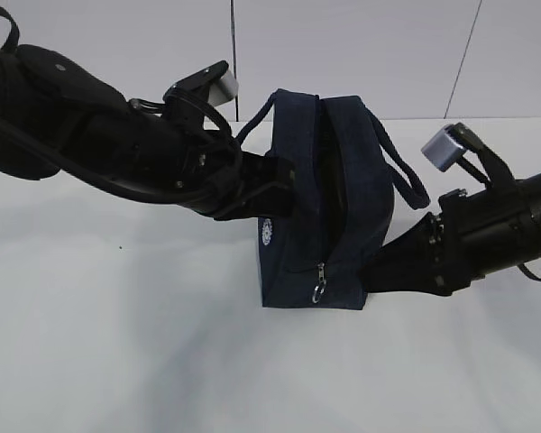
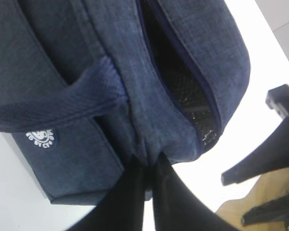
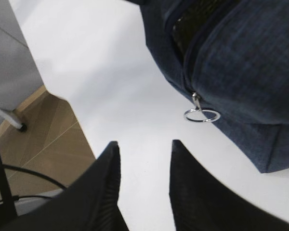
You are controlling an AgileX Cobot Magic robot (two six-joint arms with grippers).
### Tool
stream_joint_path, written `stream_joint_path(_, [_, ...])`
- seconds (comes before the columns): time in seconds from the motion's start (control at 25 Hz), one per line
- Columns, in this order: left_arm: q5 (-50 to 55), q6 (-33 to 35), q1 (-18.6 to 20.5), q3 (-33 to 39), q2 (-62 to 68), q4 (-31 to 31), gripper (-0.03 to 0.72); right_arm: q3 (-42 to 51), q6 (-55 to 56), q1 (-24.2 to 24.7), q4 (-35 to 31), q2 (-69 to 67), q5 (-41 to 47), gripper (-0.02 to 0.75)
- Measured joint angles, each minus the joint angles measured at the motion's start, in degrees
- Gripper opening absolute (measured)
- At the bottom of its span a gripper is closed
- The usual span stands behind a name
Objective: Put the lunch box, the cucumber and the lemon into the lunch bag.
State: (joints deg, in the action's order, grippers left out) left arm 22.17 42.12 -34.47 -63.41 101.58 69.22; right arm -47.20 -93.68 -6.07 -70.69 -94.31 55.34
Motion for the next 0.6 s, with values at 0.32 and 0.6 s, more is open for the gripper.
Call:
stream_joint_path(0.32, [0.1, 0.0, 0.0, 0.0, 0.0, -0.2, -0.006, 2.5, -2.8, -1.0, 1.4, -1.1, 8.5, 0.295])
stream_joint_path(0.6, [0.4, 0.0, 0.0, 0.0, 0.0, -1.2, -0.005, 6.3, -2.9, -1.1, 6.4, 3.0, 8.5, 0.304])
